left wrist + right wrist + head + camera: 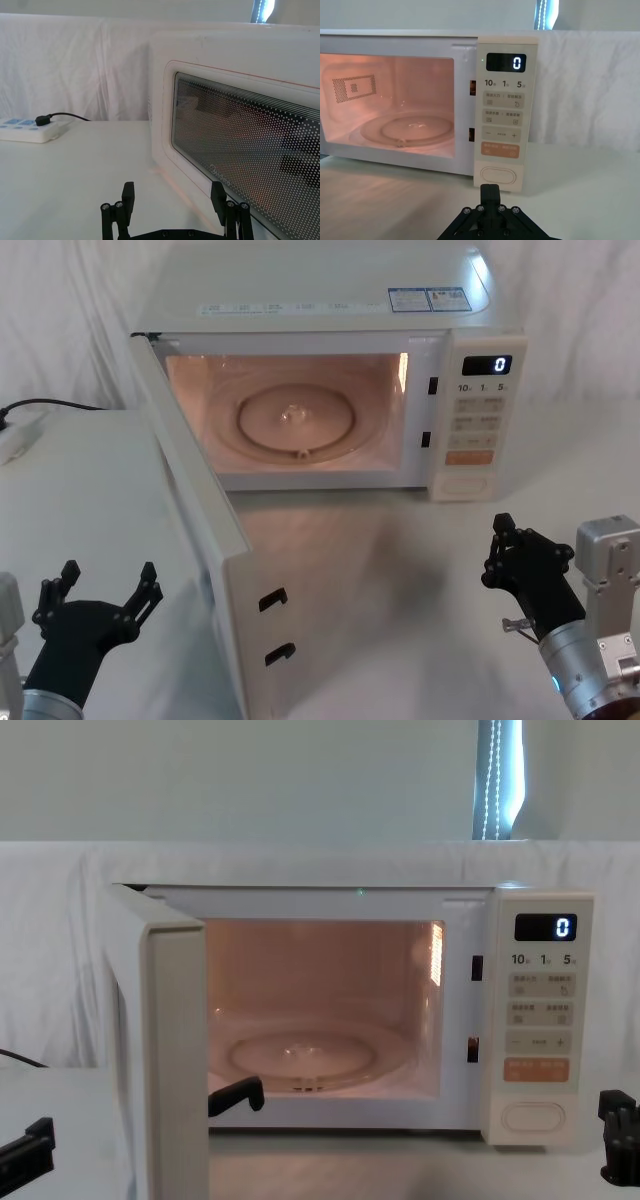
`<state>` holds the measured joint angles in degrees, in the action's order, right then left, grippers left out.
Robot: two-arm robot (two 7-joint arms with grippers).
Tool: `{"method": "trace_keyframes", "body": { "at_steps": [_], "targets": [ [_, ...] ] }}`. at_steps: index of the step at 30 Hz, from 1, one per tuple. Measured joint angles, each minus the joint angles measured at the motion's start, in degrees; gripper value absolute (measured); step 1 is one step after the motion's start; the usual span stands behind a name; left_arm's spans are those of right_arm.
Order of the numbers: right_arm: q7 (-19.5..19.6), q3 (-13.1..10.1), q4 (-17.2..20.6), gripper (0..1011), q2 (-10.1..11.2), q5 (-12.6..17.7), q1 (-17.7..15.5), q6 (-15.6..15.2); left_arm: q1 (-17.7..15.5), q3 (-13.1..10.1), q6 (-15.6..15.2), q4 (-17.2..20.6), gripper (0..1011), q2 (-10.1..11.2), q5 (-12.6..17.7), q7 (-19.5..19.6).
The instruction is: Press the button to open the microwave door with one hand; close the microwave door with the other hand.
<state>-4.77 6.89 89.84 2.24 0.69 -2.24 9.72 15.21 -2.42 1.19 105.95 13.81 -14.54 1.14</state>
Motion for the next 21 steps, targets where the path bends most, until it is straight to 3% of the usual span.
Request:
{"method": "trace_keyframes", "body": {
  "at_steps": [6,10,21],
  "targets": [
    [0.00,0.00,0.00,0,0.00,-0.02,0.00,0.00,0.00,0.00,0.00,0.00,1001,0.00,0.00,0.00],
    [0.00,0.00,0.00,0,0.00,-0.03,0.00,0.00,0.00,0.00,0.00,0.00,933,0.00,0.00,0.00],
    [0.00,0.00,0.00,0,0.00,-0.03,0.00,0.00,0.00,0.00,0.00,0.00,610,0.00,0.00,0.00]
  ]
}}
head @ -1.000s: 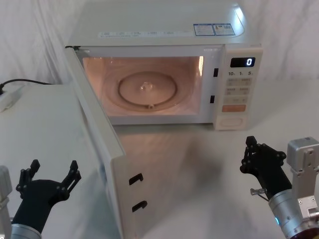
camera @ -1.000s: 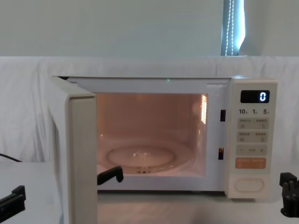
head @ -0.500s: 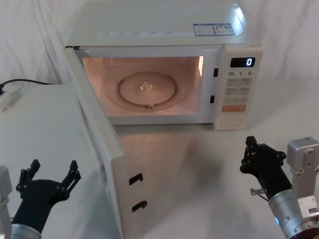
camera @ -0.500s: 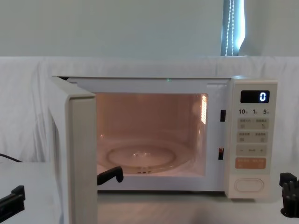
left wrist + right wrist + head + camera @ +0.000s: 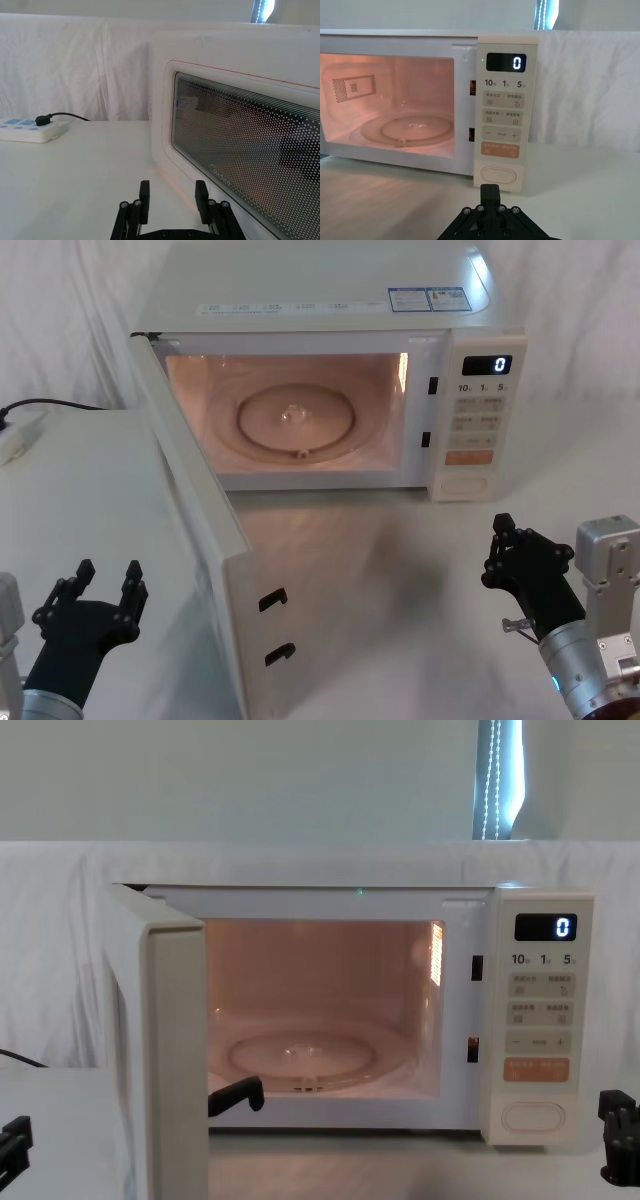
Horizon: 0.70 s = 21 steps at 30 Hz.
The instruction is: Press the button to open the microwave door with one hand; close the microwave door with the other hand.
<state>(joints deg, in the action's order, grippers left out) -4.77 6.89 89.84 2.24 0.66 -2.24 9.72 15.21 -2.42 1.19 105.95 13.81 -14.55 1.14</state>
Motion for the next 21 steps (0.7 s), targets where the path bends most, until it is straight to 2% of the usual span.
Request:
{"method": "trace_keyframes", "body": {
  "at_steps": [5,7,8,11,12,15,17,18,21],
  "targets": [
    [0.00,0.00,0.00,0,0.00,0.00,0.00,0.00,0.00,0.00,0.00,0.00,422,0.00,0.00,0.00],
    [0.00,0.00,0.00,0,0.00,0.00,0.00,0.00,0.00,0.00,0.00,0.00,384,0.00,0.00,0.00],
    [0.00,0.00,0.00,0,0.00,0.00,-0.01,0.00,0.00,0.00,0.00,0.00,324,0.00,0.00,0.00],
    [0.00,0.00,0.00,0,0.00,0.00,0.00,0.00,0.00,0.00,0.00,0.00,264,0.00,0.00,0.00],
    [0.00,0.00,0.00,0,0.00,0.00,0.00,0.00,0.00,0.00,0.00,0.00,196,0.00,0.00,0.00],
    [0.00,0.00,0.00,0,0.00,0.00,0.00,0.00,0.00,0.00,0.00,0.00,101,0.00,0.00,0.00],
    [0.00,0.00,0.00,0,0.00,0.00,0.00,0.00,0.02,0.06,0.00,0.01,73,-0.06,0.01,0.09],
    [0.00,0.00,0.00,0,0.00,0.00,0.00,0.00,0.10,0.26,0.00,0.27,7,-0.17,-0.04,0.55],
    [0.00,0.00,0.00,0,0.00,0.00,0.00,0.00,0.20,0.73,-0.17,0.86,0,-0.24,-0.43,1.42]
  ]
}}
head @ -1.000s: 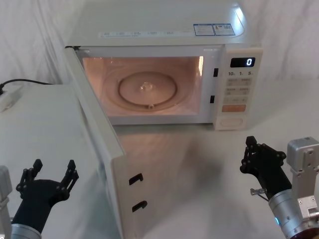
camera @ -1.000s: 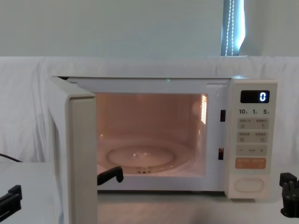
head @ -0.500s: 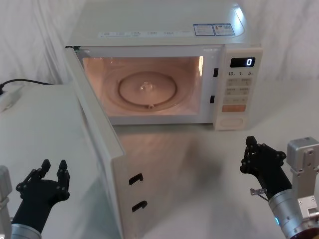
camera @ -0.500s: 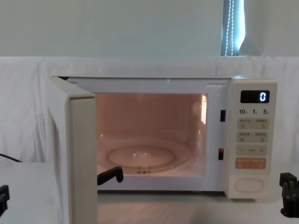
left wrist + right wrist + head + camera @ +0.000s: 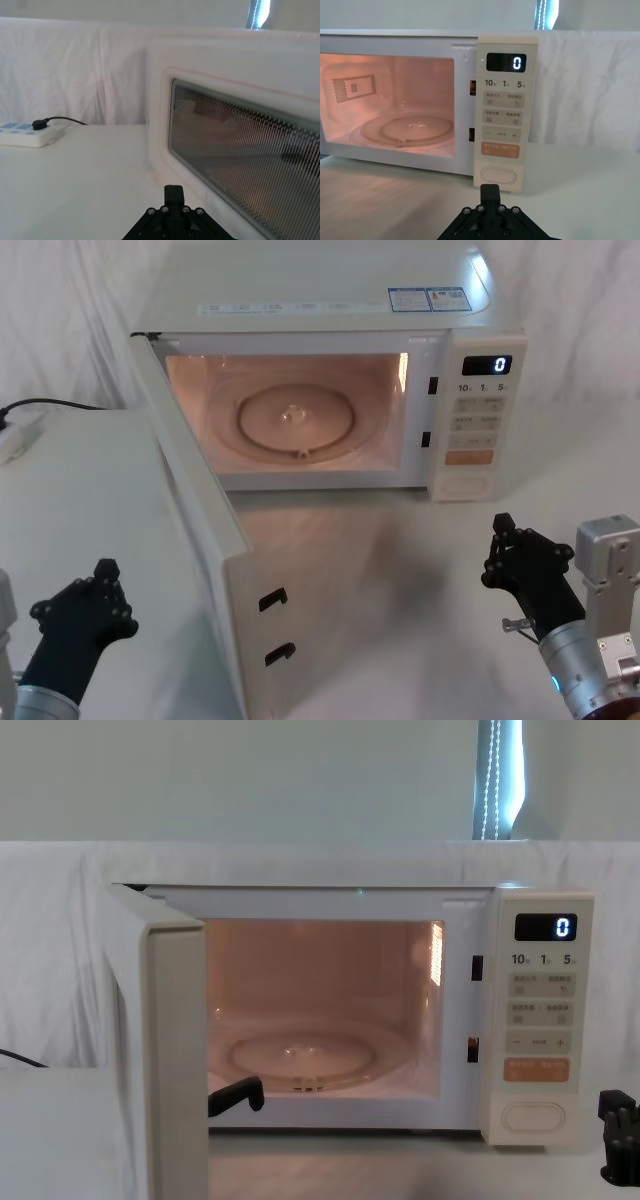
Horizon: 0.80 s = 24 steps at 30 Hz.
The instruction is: Press the button to open the microwave door with one hand; close the microwave door with the other hand.
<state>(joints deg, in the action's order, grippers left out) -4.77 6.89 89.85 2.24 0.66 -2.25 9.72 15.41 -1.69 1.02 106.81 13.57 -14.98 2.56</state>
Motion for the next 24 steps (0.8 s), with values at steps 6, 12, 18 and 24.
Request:
{"method": "trace_keyframes", "body": {
  "at_steps": [6,12,18,24],
  "targets": [
    [0.00,0.00,0.00,0,0.00,0.00,0.00,0.00,0.32,1.05,-1.95,2.09,0,0.04,-1.25,2.36],
    [0.00,0.00,0.00,0,0.00,0.00,0.00,0.00,0.58,1.27,-4.31,5.12,0,0.98,-2.58,5.79],
    [0.00,0.00,0.00,0,0.00,0.00,0.00,0.00,0.19,1.06,-6.30,7.09,0,1.61,-4.22,7.36],
    [0.00,0.00,0.00,0,0.00,0.00,0.00,0.00,0.55,0.91,-6.87,8.70,0,2.15,-4.53,7.32]
  ]
}}
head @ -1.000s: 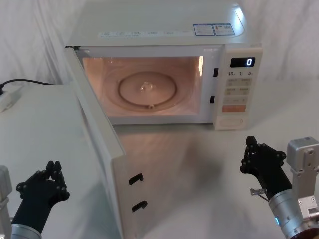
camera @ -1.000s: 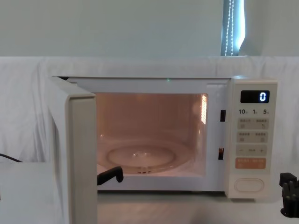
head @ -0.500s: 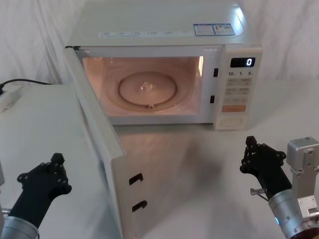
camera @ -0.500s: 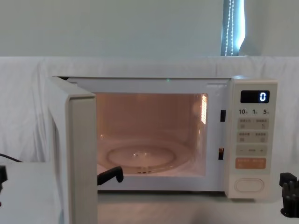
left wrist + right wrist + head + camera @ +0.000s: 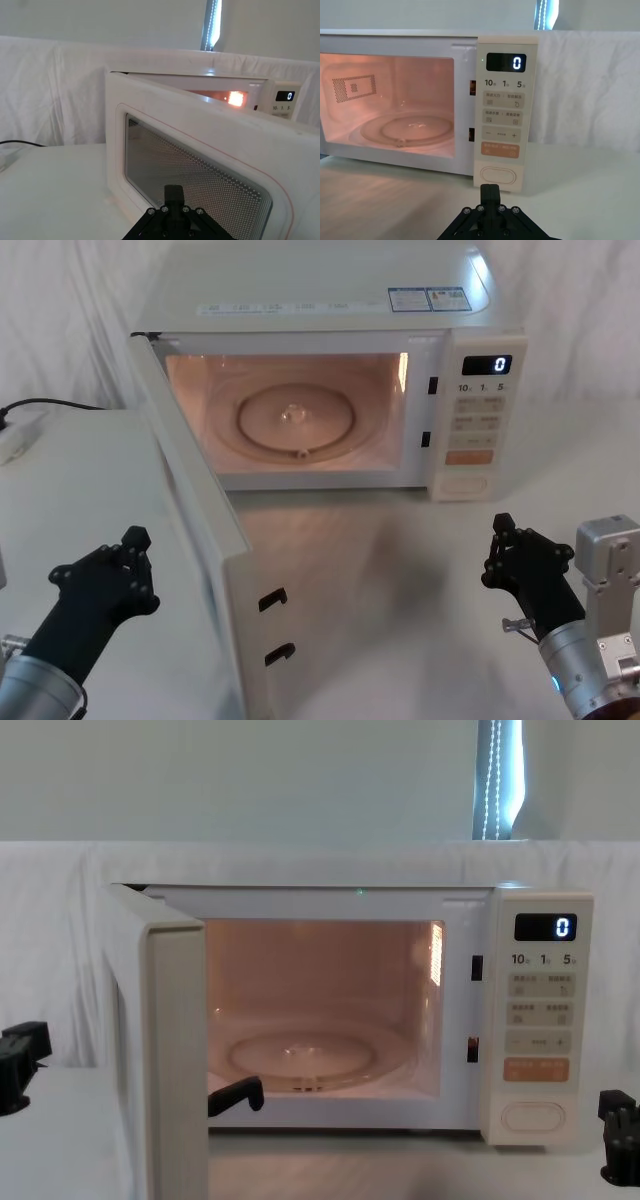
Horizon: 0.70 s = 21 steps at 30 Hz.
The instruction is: Press the button to open the microwave door with one hand; close the microwave door with the other hand.
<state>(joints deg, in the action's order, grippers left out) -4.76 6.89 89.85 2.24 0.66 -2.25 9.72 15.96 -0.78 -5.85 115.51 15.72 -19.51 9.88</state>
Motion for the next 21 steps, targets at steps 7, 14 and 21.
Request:
{"method": "trace_keyframes", "body": {
  "at_steps": [7,14,21],
  "targets": [
    [0.00,0.00,0.00,0,0.00,0.00,0.00,0.00,1.51,0.57,0.32,1.82,0,0.48,-0.24,-0.23],
    [0.00,0.00,0.00,0,0.00,0.00,0.00,0.00,2.02,0.85,0.71,2.86,0,1.58,-0.81,0.71],
    [0.00,0.00,0.00,0,0.00,0.00,0.00,0.00,0.17,0.37,0.42,2.64,0,2.74,-1.28,1.38]
  ]
}}
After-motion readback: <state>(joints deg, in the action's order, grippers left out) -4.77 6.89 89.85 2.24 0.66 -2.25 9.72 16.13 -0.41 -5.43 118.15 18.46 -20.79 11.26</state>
